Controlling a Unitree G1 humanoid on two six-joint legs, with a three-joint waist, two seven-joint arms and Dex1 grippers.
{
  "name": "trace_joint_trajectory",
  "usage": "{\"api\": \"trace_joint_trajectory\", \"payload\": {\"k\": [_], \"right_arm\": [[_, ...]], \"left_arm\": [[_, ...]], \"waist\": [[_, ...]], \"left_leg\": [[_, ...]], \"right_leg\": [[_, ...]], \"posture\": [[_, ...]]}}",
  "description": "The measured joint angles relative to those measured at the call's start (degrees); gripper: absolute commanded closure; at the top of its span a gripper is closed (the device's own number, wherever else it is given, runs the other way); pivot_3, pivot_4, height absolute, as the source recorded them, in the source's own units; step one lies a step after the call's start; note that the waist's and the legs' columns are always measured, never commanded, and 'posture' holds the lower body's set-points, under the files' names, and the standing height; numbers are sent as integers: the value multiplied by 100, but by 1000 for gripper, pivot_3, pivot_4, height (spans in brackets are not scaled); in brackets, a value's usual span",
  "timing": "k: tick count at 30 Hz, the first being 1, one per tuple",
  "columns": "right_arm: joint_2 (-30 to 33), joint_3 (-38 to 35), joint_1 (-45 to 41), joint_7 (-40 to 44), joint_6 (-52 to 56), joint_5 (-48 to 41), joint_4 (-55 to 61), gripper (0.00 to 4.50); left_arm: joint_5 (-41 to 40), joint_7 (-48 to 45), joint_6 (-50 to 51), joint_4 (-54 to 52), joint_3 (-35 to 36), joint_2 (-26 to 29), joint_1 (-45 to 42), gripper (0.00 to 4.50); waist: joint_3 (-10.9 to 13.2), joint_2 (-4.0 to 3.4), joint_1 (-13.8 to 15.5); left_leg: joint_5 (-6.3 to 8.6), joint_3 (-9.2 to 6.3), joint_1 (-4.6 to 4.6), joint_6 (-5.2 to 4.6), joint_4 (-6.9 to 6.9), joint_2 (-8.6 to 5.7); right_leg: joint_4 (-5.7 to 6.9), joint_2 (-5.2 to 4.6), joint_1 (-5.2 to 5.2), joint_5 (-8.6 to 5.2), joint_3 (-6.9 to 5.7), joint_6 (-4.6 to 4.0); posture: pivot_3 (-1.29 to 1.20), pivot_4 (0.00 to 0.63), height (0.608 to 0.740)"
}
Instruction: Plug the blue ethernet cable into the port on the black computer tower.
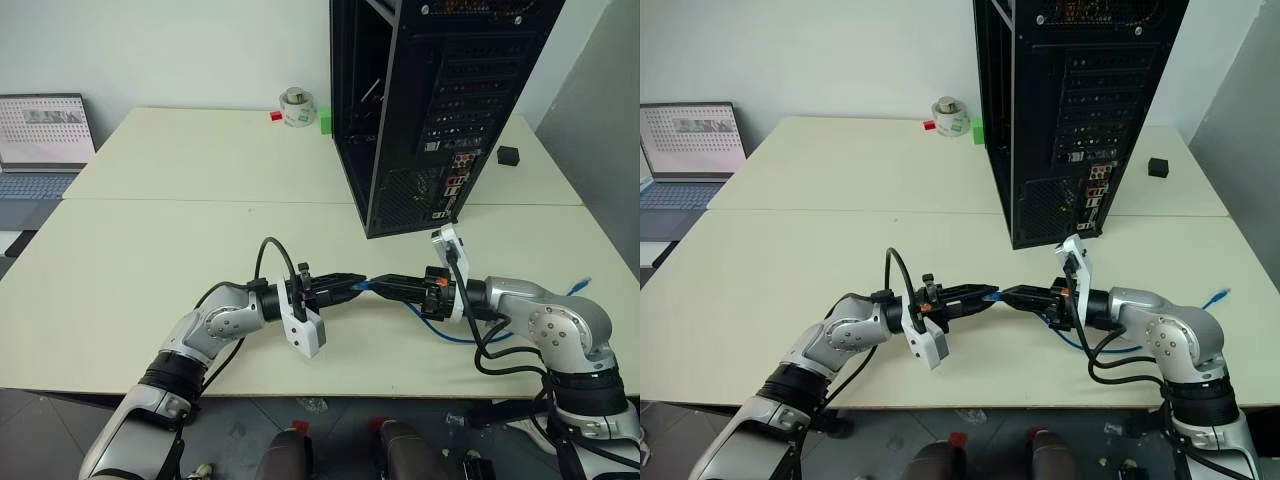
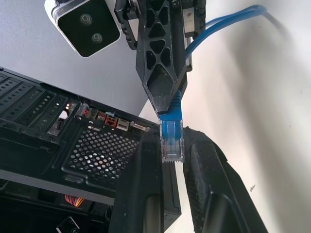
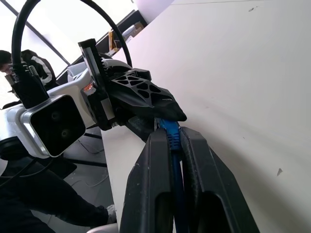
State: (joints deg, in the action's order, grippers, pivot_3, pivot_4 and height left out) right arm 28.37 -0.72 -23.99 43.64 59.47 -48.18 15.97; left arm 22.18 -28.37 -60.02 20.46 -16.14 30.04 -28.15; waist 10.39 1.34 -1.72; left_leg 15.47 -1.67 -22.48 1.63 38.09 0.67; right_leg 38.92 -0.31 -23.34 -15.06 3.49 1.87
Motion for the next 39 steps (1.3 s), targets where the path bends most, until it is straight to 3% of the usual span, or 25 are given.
{"api": "trace_joint_trajectory", "payload": {"k": [9,15,23,30,33,39], "right_arm": [[51,-33,-31,-40,-28,-7,-79,4500],[105,-551,-32,-469,-379,199,-177,4500],[-38,-889,93,-1761,-1603,1467,158,4500],[-605,-497,93,-3186,-2416,2931,398,4500],[-908,-451,87,-3664,-2598,3366,364,4500],[-1205,-443,21,-4086,-2849,3799,-50,4500]], "left_arm": [[-557,-358,325,-38,-180,168,31,1522],[-1193,-676,1295,-404,-153,184,250,1522],[-2915,-1017,4862,-2061,6,-446,454,1522],[-3618,-525,7397,-2979,235,-1056,-23,1522],[-3736,-424,8029,-3123,255,-1287,-151,1522],[-3347,-137,8135,-3104,-29,-1639,-317,1522]], "waist": [[0,0,-1],[0,0,-1],[0,0,-12],[0,0,-19],[0,0,-13],[0,0,-7]], "left_leg": [[0,0,-1,0,0,0],[0,-1,-2,0,0,0],[0,-1,-5,0,0,0],[-1,2,-3,1,-1,0],[-1,2,-5,2,-1,0],[-1,8,-4,3,-2,-3]], "right_leg": [[0,0,0,0,0,0],[0,0,-2,0,0,0],[1,2,-3,-1,2,2],[1,8,-6,-1,9,2],[2,7,-8,-1,9,1],[1,5,-9,0,15,1]], "posture": [[0,150,740],[0,150,740],[0,150,740],[0,150,740],[0,150,740],[0,150,740]]}}
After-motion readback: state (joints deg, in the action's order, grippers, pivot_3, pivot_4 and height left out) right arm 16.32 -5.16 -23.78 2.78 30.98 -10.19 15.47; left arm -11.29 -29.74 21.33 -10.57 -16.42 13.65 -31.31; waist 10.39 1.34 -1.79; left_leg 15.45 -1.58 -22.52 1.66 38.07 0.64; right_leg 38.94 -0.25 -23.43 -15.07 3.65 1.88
